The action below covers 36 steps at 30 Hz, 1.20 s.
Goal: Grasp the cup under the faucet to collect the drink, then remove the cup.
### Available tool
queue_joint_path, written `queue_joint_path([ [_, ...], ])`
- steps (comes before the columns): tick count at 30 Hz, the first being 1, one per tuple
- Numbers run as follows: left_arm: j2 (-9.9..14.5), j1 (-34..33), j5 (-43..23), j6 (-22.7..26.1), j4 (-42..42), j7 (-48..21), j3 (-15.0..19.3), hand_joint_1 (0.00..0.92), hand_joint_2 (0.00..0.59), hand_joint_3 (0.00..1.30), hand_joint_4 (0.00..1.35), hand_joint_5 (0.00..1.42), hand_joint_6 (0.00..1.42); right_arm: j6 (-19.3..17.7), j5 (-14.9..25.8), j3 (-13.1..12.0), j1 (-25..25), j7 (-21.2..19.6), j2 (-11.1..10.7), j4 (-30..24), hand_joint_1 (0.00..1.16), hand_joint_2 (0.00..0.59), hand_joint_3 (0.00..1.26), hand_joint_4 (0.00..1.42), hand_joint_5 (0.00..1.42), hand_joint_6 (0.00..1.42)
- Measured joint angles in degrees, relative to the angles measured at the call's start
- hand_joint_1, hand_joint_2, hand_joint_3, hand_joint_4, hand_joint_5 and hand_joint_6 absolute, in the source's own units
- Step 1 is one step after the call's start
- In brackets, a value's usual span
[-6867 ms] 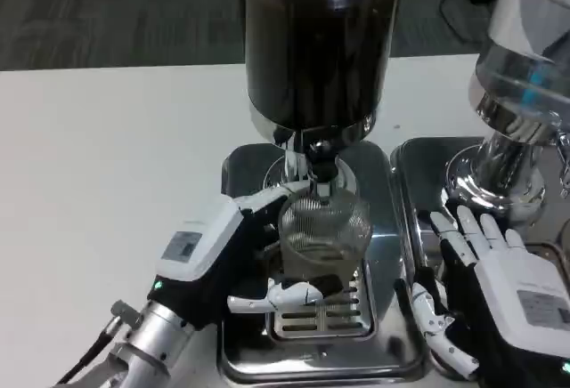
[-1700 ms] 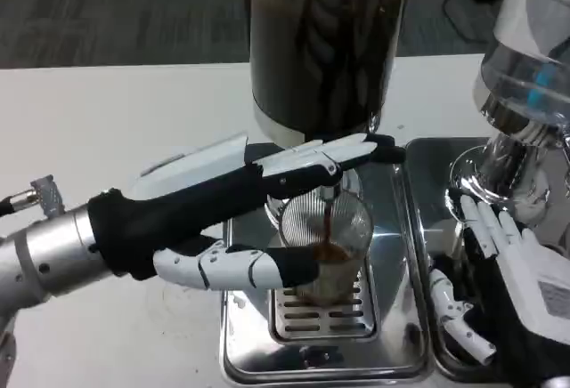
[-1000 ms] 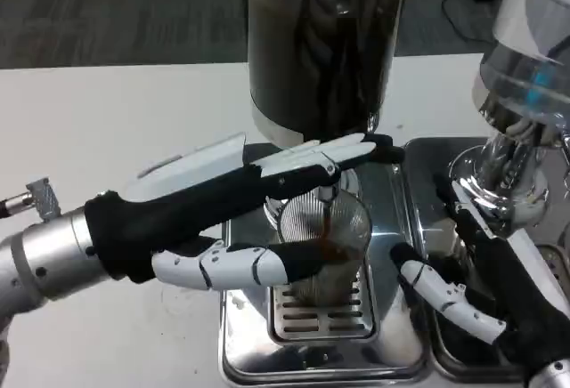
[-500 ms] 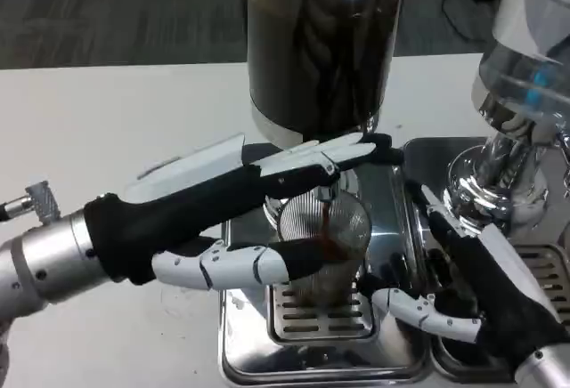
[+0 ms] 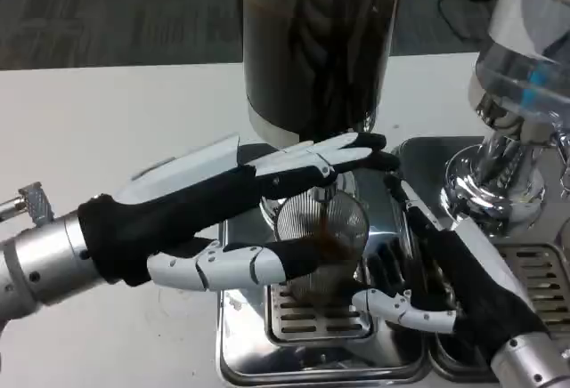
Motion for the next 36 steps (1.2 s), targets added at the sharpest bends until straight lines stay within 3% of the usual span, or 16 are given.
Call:
queue_joint_path([
  [10, 0.7, 0.2, 0.0, 0.3, -0.5, 0.3, 0.2, 0.000, 0.260, 0.11, 0.00, 0.04, 0.00, -0.2, 0.2, 1.4, -3.6, -0.2, 1.7, 4.3, 0.74, 0.123, 0.00, 0.00, 0.00, 0.07],
  [22, 0.8, 1.4, 1.2, 0.2, -0.8, 3.2, 1.0, 0.000, 0.245, 0.11, 0.00, 0.03, 0.00, -3.1, 1.5, 1.4, -4.9, -1.0, 2.3, 7.6, 0.74, 0.123, 0.00, 0.00, 0.00, 0.08],
  [31, -0.6, 6.3, 7.5, -1.9, 0.2, 13.2, 7.9, 0.000, 0.242, 0.06, 0.00, 0.00, 0.00, -6.0, 2.9, 1.5, -5.5, -1.0, 2.3, 10.2, 0.74, 0.123, 0.00, 0.00, 0.00, 0.09],
  [36, -3.4, 10.4, 11.6, -3.3, 0.1, 20.0, 11.7, 0.000, 0.246, 0.06, 0.00, 0.00, 0.00, -7.8, 4.0, 1.5, -6.1, -0.9, 2.4, 12.0, 0.74, 0.123, 0.00, 0.00, 0.00, 0.09],
])
